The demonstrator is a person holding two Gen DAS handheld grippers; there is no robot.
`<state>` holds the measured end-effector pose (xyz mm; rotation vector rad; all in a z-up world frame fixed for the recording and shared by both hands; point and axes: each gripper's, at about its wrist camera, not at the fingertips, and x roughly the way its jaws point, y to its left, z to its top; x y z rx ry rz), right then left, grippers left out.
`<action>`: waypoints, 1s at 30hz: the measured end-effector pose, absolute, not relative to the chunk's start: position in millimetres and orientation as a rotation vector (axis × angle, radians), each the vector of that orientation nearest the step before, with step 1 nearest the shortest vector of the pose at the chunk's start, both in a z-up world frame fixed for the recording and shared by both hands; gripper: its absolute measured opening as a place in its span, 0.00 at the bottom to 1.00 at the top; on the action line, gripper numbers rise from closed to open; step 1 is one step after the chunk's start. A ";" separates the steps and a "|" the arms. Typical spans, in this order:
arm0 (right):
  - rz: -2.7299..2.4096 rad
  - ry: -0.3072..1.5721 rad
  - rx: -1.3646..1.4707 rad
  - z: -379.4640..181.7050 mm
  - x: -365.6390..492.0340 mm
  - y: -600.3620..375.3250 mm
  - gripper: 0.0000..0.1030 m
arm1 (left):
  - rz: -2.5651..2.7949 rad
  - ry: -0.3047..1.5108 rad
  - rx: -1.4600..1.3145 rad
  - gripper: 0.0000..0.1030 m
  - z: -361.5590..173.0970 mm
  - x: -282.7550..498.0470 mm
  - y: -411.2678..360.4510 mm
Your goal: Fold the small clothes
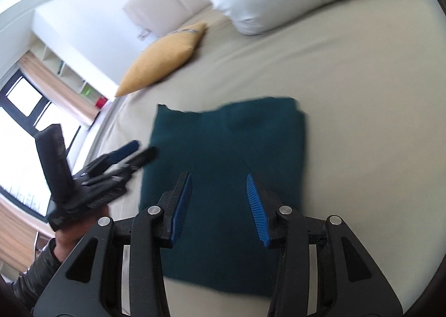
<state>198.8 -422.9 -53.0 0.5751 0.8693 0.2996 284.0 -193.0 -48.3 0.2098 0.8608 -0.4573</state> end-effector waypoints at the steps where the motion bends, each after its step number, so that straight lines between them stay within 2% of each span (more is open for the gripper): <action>1: 0.345 0.884 0.605 -56.4 216.4 -418.7 0.39 | -0.452 0.893 0.214 0.67 -58.7 291.4 -193.2; 5: 0.344 1.018 0.715 -99.0 289.3 -418.7 0.36 | -0.446 0.910 0.183 0.70 -88.2 298.0 -187.7; 11: 0.294 0.937 0.927 -139.4 313.7 -466.9 0.08 | -0.443 0.938 0.216 0.75 -93.1 305.7 -196.0; 12: 0.277 0.929 0.931 -143.2 313.5 -472.1 0.00 | -0.438 0.934 0.221 0.75 -93.9 305.4 -197.0; 17: 0.191 0.880 0.978 -146.6 290.4 -487.6 0.00 | -0.448 0.918 0.222 0.76 -97.3 302.4 -194.3; 19: 0.097 0.866 0.908 -133.2 272.4 -488.5 0.11 | -0.442 0.914 0.225 0.76 -97.3 301.3 -193.8; 21: 0.117 0.812 0.866 -108.4 248.7 -480.9 0.13 | -0.432 0.907 0.235 0.76 -97.3 297.8 -194.9; 23: 0.240 0.784 0.843 -89.6 228.0 -462.8 0.21 | -0.426 0.901 0.244 0.76 -96.8 295.8 -195.0; 24: 0.268 0.790 0.819 -85.6 220.6 -451.7 0.35 | -0.425 0.900 0.244 0.76 -97.0 295.4 -194.8; 25: 0.284 0.809 0.790 -84.9 212.6 -441.8 0.56 | -0.423 0.899 0.245 0.76 -96.8 294.9 -194.6; 26: 0.303 0.841 0.762 -89.8 205.2 -431.3 0.59 | -0.422 0.899 0.247 0.76 -96.6 294.3 -194.8; 28: 0.321 0.894 0.735 -104.6 197.0 -417.6 0.58 | -0.421 0.891 0.255 0.76 -96.2 291.8 -194.8; 30: 0.351 0.862 0.695 -113.5 180.3 -416.1 0.57 | -0.420 0.885 0.253 0.77 -96.1 291.5 -193.6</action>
